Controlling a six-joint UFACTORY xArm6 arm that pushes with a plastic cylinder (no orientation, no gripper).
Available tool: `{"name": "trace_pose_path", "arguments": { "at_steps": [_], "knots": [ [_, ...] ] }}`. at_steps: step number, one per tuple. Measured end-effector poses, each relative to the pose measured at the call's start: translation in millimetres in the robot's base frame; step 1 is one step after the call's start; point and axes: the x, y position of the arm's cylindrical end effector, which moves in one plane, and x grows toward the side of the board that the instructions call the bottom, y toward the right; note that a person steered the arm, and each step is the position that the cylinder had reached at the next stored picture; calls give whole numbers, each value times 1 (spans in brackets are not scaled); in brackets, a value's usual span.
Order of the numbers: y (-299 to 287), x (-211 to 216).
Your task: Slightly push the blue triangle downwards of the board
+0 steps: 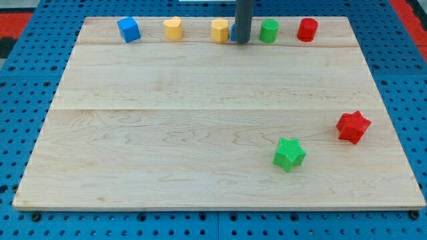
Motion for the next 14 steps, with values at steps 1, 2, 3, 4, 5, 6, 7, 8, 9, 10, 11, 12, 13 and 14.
{"name": "trace_pose_path", "arguments": {
  "at_steps": [1,2,3,4,5,6,7,8,9,10,11,12,13,14],
  "knots": [
    [0,10],
    [1,50],
    [25,83],
    [40,102],
    [101,84],
    [222,37],
    [206,-63],
    [206,-63],
    [186,-64],
    [140,-63],
    [99,-63],
    [5,-62],
    [-46,-59],
    [-47,-63]
  ]
}}
